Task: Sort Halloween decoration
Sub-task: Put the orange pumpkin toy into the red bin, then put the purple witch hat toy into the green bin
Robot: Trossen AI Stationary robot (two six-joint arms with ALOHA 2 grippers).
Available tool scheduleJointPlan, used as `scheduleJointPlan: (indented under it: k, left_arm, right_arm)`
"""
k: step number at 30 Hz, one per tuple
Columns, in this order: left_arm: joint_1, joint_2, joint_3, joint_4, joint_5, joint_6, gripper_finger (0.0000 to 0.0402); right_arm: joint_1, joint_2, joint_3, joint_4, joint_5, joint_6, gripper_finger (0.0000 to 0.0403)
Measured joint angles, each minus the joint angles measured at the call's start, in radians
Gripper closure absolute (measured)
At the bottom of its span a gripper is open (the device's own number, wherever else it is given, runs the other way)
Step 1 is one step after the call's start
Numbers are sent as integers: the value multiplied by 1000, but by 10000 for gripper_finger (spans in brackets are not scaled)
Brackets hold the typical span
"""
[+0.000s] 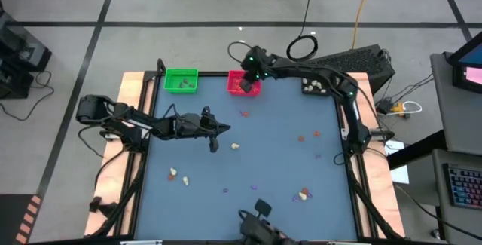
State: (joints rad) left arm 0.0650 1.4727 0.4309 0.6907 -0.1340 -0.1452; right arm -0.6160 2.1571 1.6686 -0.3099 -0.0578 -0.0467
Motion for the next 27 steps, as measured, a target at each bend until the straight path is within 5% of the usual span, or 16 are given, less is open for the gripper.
scheduleJointPlan:
  k: [9, 27]
  left_arm:
    - [-2, 0, 0, 0, 7, -4, 394]
    - [-2, 0, 0, -1, 10, -4, 394]
  right_arm:
    - [-27, 117, 121, -117, -55, 11, 364]
    - [-19, -24, 124, -212, -44, -23, 268]
